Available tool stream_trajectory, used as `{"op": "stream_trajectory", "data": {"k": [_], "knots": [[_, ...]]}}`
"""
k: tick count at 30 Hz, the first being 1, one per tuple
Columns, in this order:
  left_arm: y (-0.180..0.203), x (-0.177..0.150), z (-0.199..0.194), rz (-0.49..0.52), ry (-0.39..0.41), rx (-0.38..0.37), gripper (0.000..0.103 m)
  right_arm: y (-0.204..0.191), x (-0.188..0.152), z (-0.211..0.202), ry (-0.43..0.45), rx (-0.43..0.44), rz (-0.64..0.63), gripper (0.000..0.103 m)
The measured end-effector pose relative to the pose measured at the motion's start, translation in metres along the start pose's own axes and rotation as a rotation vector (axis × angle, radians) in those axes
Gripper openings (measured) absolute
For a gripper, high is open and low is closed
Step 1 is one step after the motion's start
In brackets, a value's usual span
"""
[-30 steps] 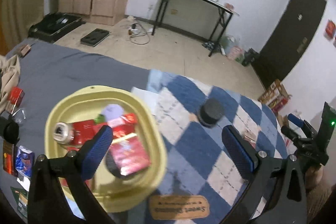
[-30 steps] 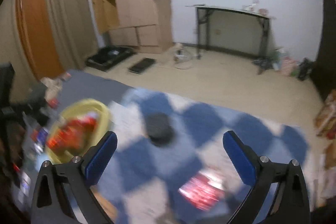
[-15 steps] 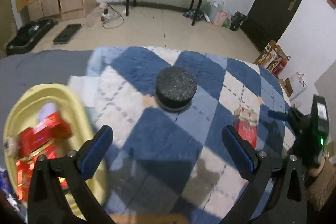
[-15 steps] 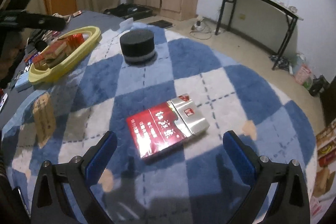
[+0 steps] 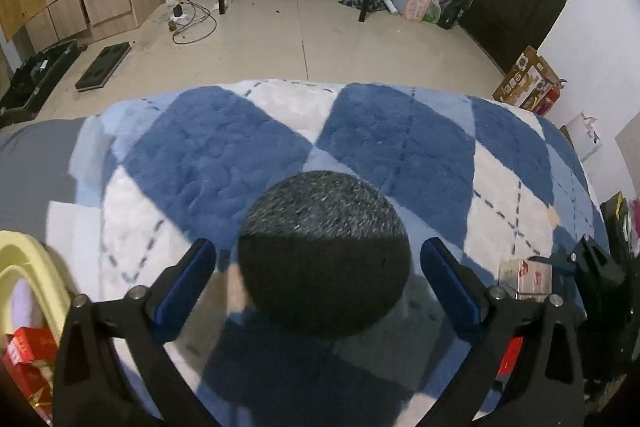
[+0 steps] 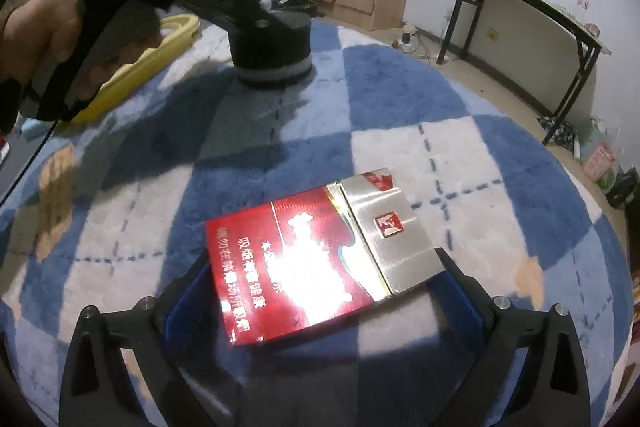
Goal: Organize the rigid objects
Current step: 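Grasp the black foam puck with the left tool while the right tool grasps the red-silver pack, then lower the foam puck and red-silver pack into the yellow tray and open both tools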
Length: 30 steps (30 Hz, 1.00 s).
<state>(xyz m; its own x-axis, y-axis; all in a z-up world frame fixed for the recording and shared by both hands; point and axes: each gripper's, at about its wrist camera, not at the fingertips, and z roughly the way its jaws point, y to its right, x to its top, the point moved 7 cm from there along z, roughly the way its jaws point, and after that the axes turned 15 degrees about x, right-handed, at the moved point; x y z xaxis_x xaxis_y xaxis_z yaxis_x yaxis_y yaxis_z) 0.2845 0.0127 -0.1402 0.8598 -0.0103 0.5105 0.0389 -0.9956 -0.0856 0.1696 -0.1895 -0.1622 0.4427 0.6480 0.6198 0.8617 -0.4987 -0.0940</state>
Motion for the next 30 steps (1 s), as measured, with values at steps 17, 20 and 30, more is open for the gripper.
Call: {"op": "stream_trajectory", "data": {"k": [17,20,30], "knots": [[-0.179,-0.032,-0.166,-0.256,0.146,0.14,0.069,-0.039,0.064,-0.037,0.156,0.045,0.083,0.098],[-0.244,-0.072,-0.188,-0.311,0.125,0.225,0.069,-0.078,0.107,-0.032,0.185,0.069,0.053,0.098],[-0.307,-0.163,-0.142,-0.383,-0.028,0.149,0.069,-0.198,0.257,0.043,0.128,0.184,0.035,0.098]]}}
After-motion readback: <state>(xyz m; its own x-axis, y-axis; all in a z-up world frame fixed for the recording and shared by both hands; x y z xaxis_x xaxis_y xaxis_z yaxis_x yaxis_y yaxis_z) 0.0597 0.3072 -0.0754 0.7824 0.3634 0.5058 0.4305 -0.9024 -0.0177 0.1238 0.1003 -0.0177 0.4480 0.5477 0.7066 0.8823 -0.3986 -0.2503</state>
